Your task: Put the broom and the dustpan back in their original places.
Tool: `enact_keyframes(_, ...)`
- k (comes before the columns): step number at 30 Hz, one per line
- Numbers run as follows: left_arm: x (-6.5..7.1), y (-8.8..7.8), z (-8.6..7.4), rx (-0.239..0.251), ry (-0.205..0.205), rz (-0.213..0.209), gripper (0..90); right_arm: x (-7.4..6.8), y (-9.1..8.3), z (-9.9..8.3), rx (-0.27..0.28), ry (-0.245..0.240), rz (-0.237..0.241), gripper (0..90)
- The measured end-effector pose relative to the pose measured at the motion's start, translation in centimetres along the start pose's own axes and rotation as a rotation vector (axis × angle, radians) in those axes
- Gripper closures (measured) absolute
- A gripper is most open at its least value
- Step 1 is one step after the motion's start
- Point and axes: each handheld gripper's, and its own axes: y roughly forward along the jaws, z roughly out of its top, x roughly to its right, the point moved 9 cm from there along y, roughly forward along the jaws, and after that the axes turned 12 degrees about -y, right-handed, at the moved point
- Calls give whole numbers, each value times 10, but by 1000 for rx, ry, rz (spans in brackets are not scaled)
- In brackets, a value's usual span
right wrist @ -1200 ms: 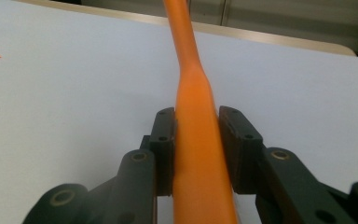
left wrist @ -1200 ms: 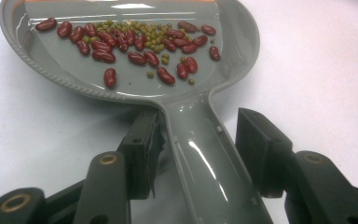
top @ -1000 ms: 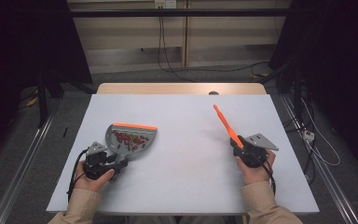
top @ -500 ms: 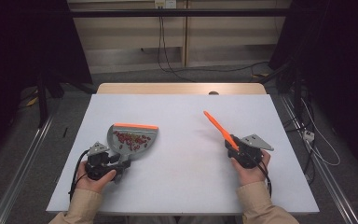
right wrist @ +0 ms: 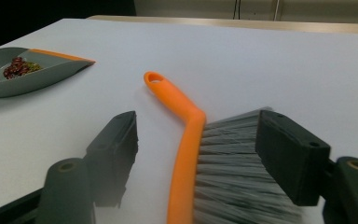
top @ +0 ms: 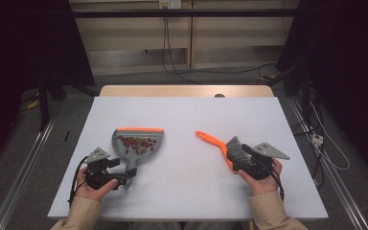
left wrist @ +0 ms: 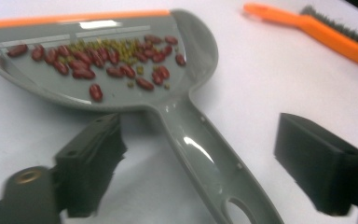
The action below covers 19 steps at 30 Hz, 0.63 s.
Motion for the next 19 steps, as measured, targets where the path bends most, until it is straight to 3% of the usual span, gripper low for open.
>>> enact_keyframes(7, -3, -10, 7, 58, 64, -38, 96, 0, -18, -3, 2, -11, 13, 226)
enact_keyframes(13, -3, -14, 10, 103, 66, -70, 84, -1, -28, -8, 10, -9, 24, 221)
enact_keyframes(19, -2, -12, 10, 110, 67, -81, 81, -4, -28, -11, 5, -20, 37, 216)
